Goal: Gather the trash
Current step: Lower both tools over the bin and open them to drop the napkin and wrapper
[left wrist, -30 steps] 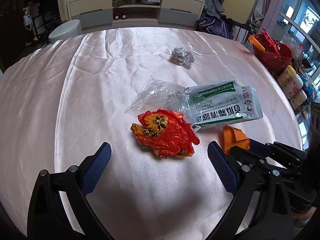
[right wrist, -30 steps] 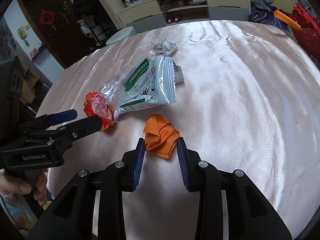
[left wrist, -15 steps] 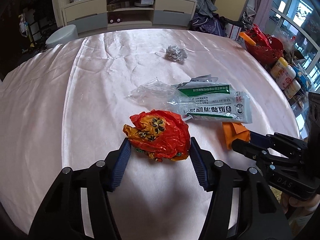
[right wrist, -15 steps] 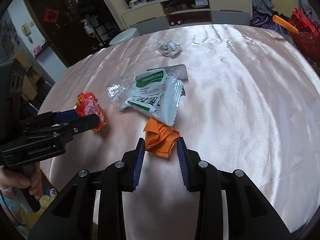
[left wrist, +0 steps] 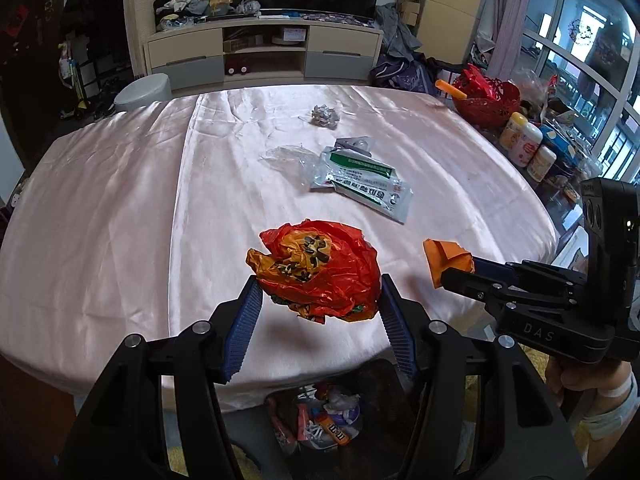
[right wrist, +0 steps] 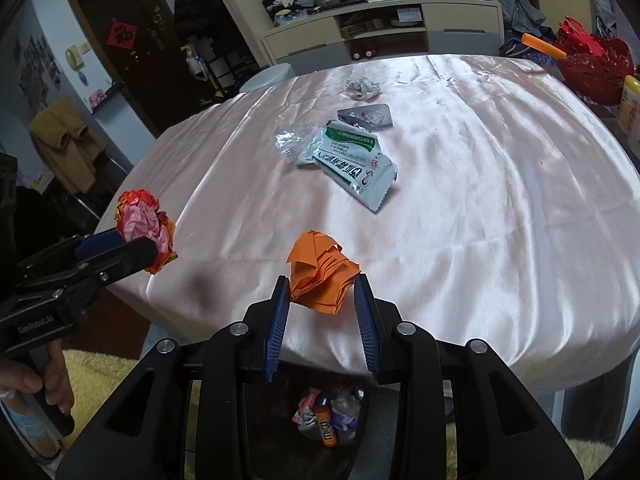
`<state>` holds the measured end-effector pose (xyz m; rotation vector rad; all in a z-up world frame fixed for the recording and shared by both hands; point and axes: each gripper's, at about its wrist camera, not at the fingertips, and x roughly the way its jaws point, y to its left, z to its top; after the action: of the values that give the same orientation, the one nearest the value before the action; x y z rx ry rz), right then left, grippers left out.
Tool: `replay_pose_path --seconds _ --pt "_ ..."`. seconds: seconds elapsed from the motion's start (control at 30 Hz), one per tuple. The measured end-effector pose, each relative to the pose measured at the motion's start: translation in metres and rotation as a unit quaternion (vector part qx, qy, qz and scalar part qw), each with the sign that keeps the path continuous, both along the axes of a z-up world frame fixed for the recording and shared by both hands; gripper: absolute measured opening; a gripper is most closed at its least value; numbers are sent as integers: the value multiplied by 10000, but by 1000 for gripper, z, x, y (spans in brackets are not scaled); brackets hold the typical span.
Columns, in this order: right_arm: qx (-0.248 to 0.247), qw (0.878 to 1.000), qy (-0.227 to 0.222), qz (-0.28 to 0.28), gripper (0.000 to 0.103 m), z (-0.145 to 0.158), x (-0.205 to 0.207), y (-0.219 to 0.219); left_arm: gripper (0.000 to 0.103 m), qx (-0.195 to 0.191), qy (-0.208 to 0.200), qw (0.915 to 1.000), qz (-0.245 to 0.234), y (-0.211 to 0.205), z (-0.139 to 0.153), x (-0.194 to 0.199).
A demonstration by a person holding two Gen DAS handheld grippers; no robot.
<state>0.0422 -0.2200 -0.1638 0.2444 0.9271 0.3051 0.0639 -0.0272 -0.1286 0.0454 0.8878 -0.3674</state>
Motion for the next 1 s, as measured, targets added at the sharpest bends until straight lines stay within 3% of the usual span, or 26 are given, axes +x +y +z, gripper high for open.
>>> replay_pose_path --seconds 0.37,0.8,1.0 --pt "-147 9997 68 184 34 -12 -57 19 56 -163 435 9989 81 11 -46 -70" --pt "-281 9970 656 312 34 -64 -83 35 56 118 1210 9925 139 14 -119 -104" --pt "-301 9944 919 416 36 -82 -83 44 56 226 1485 9886 81 11 -137 -104"
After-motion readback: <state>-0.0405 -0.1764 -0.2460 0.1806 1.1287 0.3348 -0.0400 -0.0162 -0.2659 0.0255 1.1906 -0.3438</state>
